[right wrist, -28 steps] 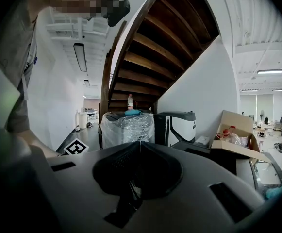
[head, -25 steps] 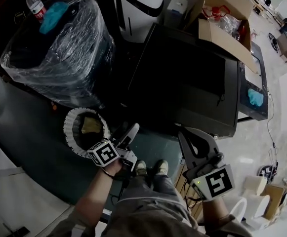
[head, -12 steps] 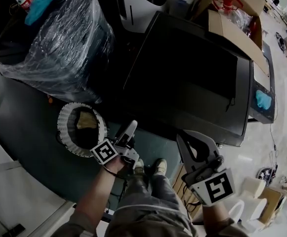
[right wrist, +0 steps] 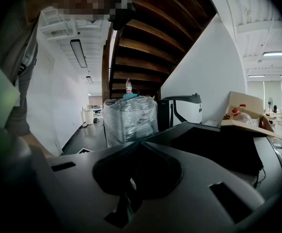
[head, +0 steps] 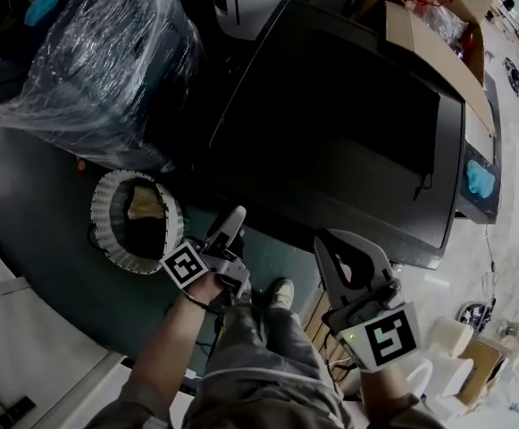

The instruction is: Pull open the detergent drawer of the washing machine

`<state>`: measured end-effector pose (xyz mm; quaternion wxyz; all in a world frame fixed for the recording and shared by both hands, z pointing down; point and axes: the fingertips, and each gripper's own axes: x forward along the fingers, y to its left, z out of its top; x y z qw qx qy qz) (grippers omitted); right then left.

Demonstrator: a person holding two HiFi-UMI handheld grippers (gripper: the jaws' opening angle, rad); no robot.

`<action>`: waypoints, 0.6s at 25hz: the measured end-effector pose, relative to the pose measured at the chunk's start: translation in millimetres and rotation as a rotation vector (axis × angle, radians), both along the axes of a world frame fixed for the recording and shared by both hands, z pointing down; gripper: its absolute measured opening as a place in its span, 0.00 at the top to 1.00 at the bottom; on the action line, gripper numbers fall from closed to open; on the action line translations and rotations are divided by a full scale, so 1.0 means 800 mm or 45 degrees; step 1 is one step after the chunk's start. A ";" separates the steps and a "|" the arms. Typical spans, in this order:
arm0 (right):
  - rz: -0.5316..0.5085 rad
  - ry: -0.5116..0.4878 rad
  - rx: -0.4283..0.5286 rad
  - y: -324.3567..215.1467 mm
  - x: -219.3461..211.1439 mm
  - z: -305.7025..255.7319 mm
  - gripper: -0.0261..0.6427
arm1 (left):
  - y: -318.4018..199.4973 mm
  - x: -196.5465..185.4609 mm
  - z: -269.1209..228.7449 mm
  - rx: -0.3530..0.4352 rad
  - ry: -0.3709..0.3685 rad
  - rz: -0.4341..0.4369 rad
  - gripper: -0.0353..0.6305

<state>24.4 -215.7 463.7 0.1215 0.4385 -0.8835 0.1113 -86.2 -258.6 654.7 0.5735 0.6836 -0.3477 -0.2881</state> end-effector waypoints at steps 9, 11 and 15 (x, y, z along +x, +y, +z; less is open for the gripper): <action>-0.013 -0.010 -0.016 0.000 0.007 0.016 0.91 | -0.013 0.008 -0.003 0.009 0.082 -0.045 0.31; -0.014 -0.014 -0.017 0.001 0.009 0.018 0.91 | -0.014 0.008 -0.003 0.008 0.087 -0.050 0.31; -0.016 -0.017 -0.023 0.004 0.011 0.021 0.91 | -0.013 0.008 -0.004 0.001 0.101 -0.061 0.32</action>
